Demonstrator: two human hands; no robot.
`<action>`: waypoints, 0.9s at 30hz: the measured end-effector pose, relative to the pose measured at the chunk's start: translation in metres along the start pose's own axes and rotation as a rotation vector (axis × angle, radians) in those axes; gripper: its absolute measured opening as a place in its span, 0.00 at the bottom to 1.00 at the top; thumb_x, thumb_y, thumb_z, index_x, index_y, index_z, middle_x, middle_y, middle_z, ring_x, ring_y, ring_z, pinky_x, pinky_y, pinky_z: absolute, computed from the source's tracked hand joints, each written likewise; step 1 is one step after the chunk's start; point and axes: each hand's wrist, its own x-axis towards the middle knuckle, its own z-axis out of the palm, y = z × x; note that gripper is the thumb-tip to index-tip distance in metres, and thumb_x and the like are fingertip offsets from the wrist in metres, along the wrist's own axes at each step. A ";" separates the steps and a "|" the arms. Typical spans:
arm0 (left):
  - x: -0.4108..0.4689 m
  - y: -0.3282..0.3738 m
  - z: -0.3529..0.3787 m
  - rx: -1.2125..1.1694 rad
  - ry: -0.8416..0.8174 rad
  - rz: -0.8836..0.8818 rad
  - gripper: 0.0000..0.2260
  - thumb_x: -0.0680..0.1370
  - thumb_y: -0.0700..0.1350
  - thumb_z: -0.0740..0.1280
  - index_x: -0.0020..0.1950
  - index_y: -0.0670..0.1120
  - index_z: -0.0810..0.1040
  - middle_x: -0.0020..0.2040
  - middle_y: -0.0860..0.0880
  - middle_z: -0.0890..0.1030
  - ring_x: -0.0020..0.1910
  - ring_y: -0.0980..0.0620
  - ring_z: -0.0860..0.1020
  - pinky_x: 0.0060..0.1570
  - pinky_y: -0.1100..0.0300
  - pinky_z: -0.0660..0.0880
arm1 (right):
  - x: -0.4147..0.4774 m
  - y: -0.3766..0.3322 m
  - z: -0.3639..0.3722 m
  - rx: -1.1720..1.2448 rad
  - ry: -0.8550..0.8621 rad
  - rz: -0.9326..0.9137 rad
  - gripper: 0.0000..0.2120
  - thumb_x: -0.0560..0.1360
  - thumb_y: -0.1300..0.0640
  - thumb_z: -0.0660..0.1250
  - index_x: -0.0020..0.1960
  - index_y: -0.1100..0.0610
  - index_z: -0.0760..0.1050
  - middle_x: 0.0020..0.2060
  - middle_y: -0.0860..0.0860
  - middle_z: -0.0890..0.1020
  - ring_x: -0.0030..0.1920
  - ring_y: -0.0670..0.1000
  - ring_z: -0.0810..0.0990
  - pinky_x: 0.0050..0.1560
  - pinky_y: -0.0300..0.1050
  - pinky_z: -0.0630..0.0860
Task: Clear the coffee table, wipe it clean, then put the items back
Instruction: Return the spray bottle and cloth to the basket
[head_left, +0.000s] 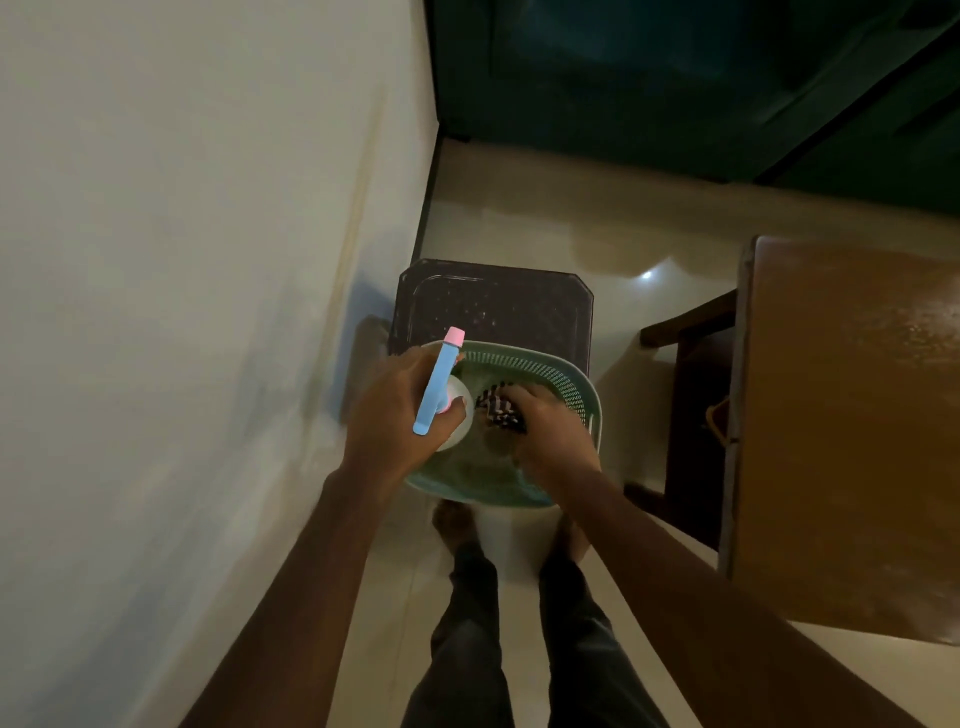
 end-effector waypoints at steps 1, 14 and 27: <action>0.000 -0.005 0.004 -0.004 0.009 0.034 0.24 0.64 0.45 0.78 0.55 0.45 0.72 0.39 0.42 0.82 0.37 0.54 0.74 0.43 0.72 0.69 | 0.004 0.001 0.004 -0.035 0.034 -0.013 0.28 0.74 0.56 0.72 0.73 0.51 0.69 0.70 0.51 0.72 0.69 0.54 0.71 0.69 0.52 0.70; -0.014 -0.043 0.033 -0.111 -0.060 0.006 0.16 0.70 0.47 0.75 0.51 0.49 0.70 0.39 0.51 0.75 0.37 0.54 0.74 0.40 0.59 0.78 | 0.019 0.017 0.043 -0.311 -0.246 0.075 0.39 0.74 0.52 0.71 0.78 0.50 0.54 0.73 0.57 0.57 0.73 0.61 0.57 0.68 0.63 0.68; -0.026 -0.058 0.016 -0.143 -0.332 -0.220 0.31 0.68 0.46 0.79 0.68 0.47 0.72 0.56 0.52 0.78 0.53 0.52 0.78 0.55 0.50 0.78 | -0.011 0.001 0.002 0.007 0.124 0.077 0.12 0.78 0.63 0.63 0.60 0.58 0.77 0.59 0.53 0.74 0.58 0.53 0.74 0.58 0.48 0.75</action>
